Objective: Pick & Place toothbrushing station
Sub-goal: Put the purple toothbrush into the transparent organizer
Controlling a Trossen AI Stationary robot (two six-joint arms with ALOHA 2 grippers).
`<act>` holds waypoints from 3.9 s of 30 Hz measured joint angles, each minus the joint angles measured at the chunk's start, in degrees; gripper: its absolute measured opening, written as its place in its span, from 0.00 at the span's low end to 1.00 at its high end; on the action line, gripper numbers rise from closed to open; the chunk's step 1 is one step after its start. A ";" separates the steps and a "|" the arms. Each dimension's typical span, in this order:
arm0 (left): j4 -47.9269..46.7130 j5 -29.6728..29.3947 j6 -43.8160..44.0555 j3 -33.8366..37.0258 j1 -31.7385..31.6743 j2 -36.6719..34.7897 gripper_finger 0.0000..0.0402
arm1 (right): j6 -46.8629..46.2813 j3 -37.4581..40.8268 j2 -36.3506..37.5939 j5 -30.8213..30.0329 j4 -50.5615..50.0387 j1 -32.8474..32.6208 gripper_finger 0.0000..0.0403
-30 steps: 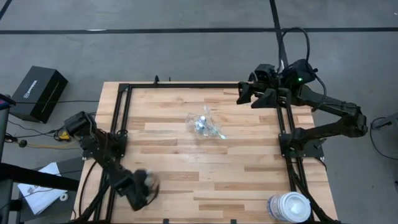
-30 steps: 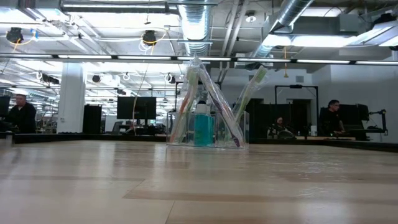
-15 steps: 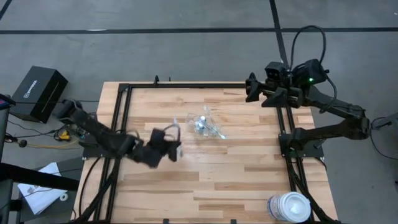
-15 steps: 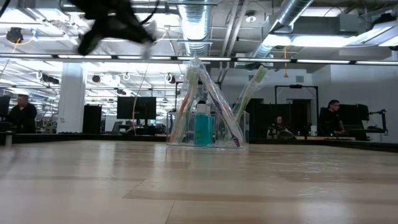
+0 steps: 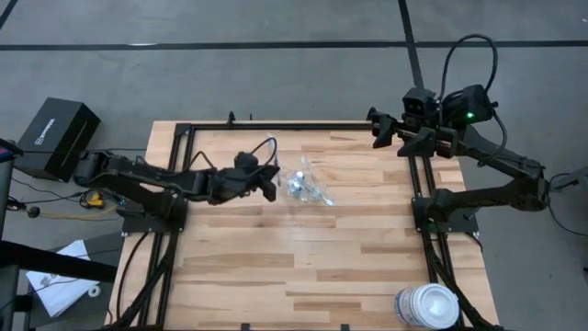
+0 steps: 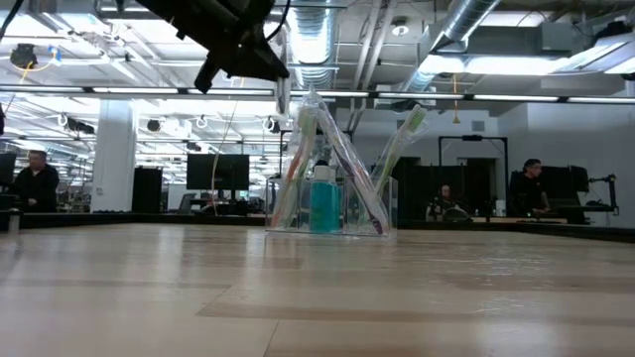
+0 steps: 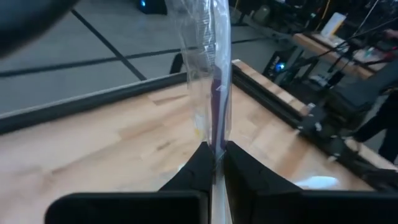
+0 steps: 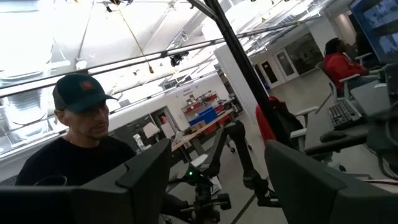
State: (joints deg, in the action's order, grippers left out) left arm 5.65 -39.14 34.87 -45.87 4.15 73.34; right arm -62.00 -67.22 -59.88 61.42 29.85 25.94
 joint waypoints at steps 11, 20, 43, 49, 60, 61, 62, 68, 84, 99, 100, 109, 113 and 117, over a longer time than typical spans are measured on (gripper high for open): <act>1.95 5.31 -9.06 2.02 -10.86 -0.09 0.02 | -0.02 0.00 0.02 1.70 -0.13 1.28 0.62; 20.39 9.35 -10.44 12.79 -15.74 -0.09 0.02 | 0.91 0.00 -0.18 1.71 -1.41 1.26 0.62; 45.98 15.32 -10.19 17.03 -15.75 21.86 0.02 | 8.62 0.00 -1.41 1.75 -7.58 -1.98 0.62; 45.88 16.61 -10.03 17.00 -14.68 23.06 0.02 | 8.63 0.00 -1.41 1.75 -7.58 -1.98 0.62; 45.78 22.10 -10.63 17.00 -14.68 23.06 0.07 | 8.63 0.00 -1.41 2.62 -7.56 -1.98 0.62; 45.72 22.12 -10.64 17.00 -14.68 23.06 0.07 | 8.63 0.00 -1.41 2.75 -7.56 -1.98 0.62; 45.56 22.12 -10.64 17.00 -14.68 23.06 0.07 | 8.63 0.00 -1.41 2.89 -7.57 -1.98 0.62; 41.56 22.15 -10.46 17.00 -14.68 23.06 0.03 | 8.63 0.00 -1.41 3.24 -7.56 -1.98 0.62; 41.20 25.68 -10.71 16.96 -14.57 22.97 0.22 | 8.59 0.00 -1.41 4.15 -7.56 -1.98 0.62; 41.11 26.06 -10.68 16.94 -14.68 22.95 0.37 | 8.00 0.00 -1.39 4.66 -7.54 -1.98 0.62; 41.13 26.06 -10.68 16.94 -14.68 22.95 0.38 | 8.00 0.00 -1.39 4.67 -7.55 -1.98 0.62; 41.31 27.55 -11.12 16.94 -14.68 22.93 0.53 | 8.00 0.00 -1.39 4.66 -7.55 -1.98 0.62; 41.33 28.46 -10.91 16.96 -14.68 22.93 0.58 | 8.00 0.00 -1.39 4.66 -7.56 -1.98 0.62; 41.36 28.48 -10.62 16.96 -14.48 22.93 0.61 | 8.00 0.00 -1.39 4.66 -7.54 -1.96 0.62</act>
State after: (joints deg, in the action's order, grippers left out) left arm 47.01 -10.66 24.25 -28.91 -10.33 96.27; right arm -54.00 -67.22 -61.28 66.08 22.31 23.98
